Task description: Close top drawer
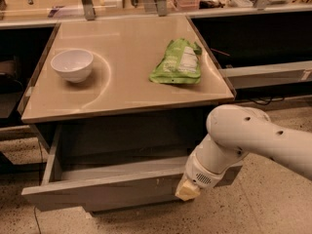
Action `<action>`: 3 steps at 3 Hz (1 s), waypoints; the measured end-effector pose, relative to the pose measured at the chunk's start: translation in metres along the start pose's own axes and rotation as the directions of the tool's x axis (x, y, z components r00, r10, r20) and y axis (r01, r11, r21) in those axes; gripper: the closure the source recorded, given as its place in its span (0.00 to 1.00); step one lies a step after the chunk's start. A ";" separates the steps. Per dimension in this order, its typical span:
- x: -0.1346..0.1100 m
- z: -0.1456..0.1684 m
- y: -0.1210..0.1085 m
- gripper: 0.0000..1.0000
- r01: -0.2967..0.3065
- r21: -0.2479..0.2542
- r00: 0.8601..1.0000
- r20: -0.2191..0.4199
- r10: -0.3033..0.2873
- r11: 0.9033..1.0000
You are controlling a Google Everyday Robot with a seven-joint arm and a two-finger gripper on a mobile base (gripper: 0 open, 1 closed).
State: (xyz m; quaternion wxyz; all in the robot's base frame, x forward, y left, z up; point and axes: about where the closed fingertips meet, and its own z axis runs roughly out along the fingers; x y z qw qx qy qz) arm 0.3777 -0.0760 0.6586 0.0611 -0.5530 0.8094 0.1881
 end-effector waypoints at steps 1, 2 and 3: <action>0.000 0.000 0.000 0.59 0.000 0.000 1.000 0.000 0.000 1.000; 0.000 0.000 0.000 0.36 0.000 0.000 1.000 0.000 0.000 1.000; 0.000 0.000 0.000 0.13 0.000 0.000 1.000 0.000 0.000 1.000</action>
Offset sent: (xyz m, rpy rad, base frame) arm 0.0000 0.0000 0.0000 0.0000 0.0000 0.0000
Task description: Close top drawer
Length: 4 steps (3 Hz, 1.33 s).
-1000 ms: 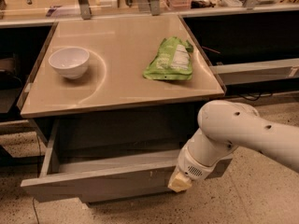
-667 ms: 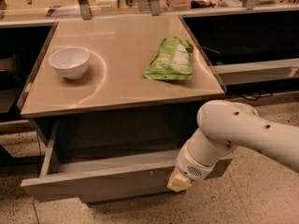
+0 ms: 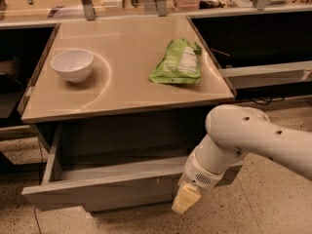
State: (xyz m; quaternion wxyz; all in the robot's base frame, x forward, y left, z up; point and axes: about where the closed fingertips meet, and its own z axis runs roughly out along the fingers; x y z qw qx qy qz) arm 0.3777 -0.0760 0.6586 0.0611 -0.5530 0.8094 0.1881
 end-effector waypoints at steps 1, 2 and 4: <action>0.000 0.000 0.000 0.00 0.000 0.000 1.000 0.000 0.000 1.000; 0.000 0.000 0.000 0.00 0.000 0.000 1.000 0.000 0.000 1.000; 0.000 0.000 0.000 0.41 0.000 0.000 1.000 0.000 0.000 1.000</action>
Offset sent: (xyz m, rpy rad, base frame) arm 0.0000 0.0000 0.0000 0.0000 0.0000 0.0000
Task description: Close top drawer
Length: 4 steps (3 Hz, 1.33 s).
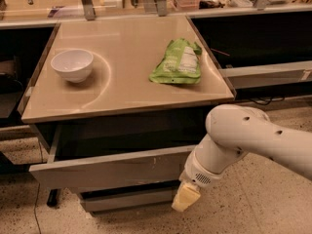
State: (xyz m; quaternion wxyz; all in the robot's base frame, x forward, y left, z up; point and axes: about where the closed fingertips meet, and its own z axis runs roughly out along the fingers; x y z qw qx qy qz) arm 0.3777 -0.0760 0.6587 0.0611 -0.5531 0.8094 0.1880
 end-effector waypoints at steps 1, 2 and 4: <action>0.000 0.000 0.000 0.65 0.001 0.000 1.000 0.000 -0.001 1.000; -0.005 -0.002 -0.005 0.88 0.007 0.010 1.000 0.003 -0.007 1.000; -0.027 -0.007 -0.047 1.00 0.047 0.079 0.999 0.007 -0.048 0.996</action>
Offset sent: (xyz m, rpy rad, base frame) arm 0.0453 0.0089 0.0091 0.0016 -0.0749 0.0116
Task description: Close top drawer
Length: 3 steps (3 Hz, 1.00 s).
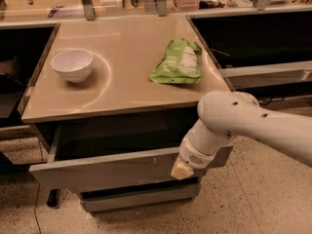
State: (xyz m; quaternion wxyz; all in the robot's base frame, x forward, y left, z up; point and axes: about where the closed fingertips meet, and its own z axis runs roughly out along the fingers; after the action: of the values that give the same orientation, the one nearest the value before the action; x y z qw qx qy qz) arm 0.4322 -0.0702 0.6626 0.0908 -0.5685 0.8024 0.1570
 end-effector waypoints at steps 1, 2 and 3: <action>-0.007 0.002 -0.017 1.00 0.020 0.021 1.000 -0.013 -0.020 1.000; -0.012 0.009 -0.029 1.00 0.032 0.024 0.999 -0.016 -0.032 0.999; -0.013 0.009 -0.030 0.82 0.033 0.024 0.999 -0.016 -0.032 0.999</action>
Offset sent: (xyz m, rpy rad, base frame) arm 0.0489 0.0085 -0.0162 -0.0239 -0.0360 0.0336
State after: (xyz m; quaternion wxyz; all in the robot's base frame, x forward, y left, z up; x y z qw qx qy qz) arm 0.4640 -0.0649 0.6540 0.0939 -0.5815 0.7956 0.1415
